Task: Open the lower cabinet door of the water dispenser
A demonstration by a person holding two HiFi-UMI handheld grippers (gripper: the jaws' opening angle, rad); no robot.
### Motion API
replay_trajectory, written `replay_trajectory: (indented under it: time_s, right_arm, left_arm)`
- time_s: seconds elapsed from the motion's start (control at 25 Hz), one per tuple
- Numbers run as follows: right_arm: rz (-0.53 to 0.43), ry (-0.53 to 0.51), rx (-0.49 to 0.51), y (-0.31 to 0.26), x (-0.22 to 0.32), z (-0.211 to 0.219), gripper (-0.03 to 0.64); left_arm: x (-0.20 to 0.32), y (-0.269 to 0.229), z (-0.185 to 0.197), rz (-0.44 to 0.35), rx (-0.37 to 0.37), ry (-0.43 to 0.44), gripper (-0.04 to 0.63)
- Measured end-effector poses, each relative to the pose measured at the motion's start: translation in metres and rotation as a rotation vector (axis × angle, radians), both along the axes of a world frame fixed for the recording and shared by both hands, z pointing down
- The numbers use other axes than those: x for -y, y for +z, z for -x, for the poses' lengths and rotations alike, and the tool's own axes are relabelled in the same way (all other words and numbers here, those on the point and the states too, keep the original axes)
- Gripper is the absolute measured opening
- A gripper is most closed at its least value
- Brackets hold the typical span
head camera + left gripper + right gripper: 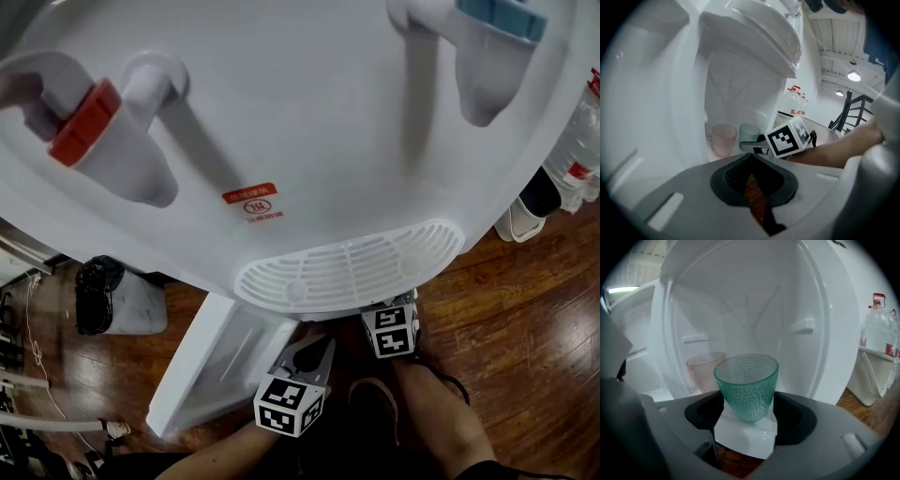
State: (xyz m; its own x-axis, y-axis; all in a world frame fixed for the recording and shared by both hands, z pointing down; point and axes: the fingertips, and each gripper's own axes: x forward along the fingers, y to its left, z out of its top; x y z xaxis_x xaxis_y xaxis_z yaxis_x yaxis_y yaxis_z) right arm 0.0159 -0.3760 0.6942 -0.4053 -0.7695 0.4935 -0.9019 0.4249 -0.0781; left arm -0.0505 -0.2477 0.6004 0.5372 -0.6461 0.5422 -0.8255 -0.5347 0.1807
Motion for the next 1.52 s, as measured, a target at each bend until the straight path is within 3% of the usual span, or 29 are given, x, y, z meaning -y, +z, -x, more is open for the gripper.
replay_trajectory:
  time_s: [0.68, 0.96, 1.12, 1.24, 1.36, 1.52]
  right_arm:
    - [-0.019, -0.028, 0.01, 0.002, 0.003, -0.001, 0.327]
    - [0.079, -0.05, 0.027, 0.02, -0.004, 0.001, 0.364]
    - [0.08, -0.028, 0.015, 0.024, -0.005, -0.004, 0.276]
    - [0.095, -0.02, 0.024, 0.028, -0.003, -0.003, 0.347]
    - [0.09, -0.013, 0.011, 0.027, 0.002, -0.003, 0.298]
    - [0.086, -0.007, 0.0, 0.027, 0.007, -0.002, 0.291]
  left_arm:
    - [-0.002, 0.002, -0.003, 0.011, -0.001, -0.002, 0.0]
    - [-0.004, 0.002, -0.005, 0.003, -0.004, -0.008, 0.0]
    - [-0.002, 0.004, -0.004, 0.008, -0.007, -0.014, 0.0]
    - [-0.001, 0.006, -0.003, 0.012, -0.005, -0.016, 0.0]
    - [0.001, 0.007, -0.001, 0.016, -0.008, -0.024, 0.0]
    - [0.001, 0.005, 0.002, 0.017, -0.006, -0.026, 0.0]
